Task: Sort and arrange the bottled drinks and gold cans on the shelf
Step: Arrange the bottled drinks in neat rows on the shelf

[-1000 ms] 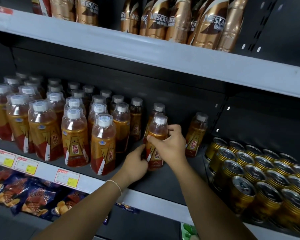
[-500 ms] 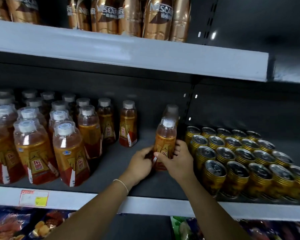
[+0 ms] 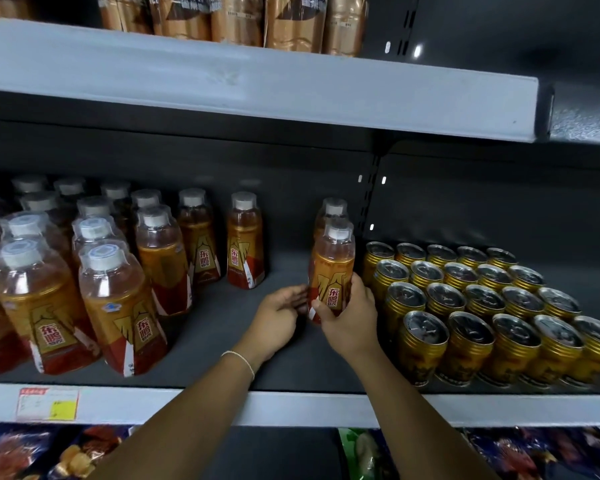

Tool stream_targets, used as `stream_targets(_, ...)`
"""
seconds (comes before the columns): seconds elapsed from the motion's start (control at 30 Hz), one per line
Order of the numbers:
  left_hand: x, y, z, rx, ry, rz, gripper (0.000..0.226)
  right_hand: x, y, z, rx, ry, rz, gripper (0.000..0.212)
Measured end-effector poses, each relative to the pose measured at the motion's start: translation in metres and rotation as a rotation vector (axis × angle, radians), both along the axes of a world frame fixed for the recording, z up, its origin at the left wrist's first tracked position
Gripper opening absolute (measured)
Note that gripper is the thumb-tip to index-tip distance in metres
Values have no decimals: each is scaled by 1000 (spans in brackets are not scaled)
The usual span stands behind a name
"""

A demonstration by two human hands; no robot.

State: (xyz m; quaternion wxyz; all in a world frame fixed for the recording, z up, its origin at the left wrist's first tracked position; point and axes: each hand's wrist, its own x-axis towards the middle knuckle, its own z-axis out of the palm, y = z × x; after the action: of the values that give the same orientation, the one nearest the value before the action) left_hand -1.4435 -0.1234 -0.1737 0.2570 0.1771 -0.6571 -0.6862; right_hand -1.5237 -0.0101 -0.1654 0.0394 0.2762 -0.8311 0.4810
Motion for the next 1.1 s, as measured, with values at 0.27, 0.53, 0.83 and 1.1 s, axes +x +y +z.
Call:
stream_targets(0.27,4,-12,-2,66,67,75,51,-6,-12,7,33,-27,-59,70)
stream_targets(0.53,9,-21,-4,106,135,238,40,-6,-21,4,43,-31,-97,73)
stream_targets(0.83,22,-30,2,-79,40,444,36,9,-15,20,-65,49,-211,72)
stream_targets(1.1,66,-57,18,-263,-101,462,48,43,-81,27,-82,314,190,34)
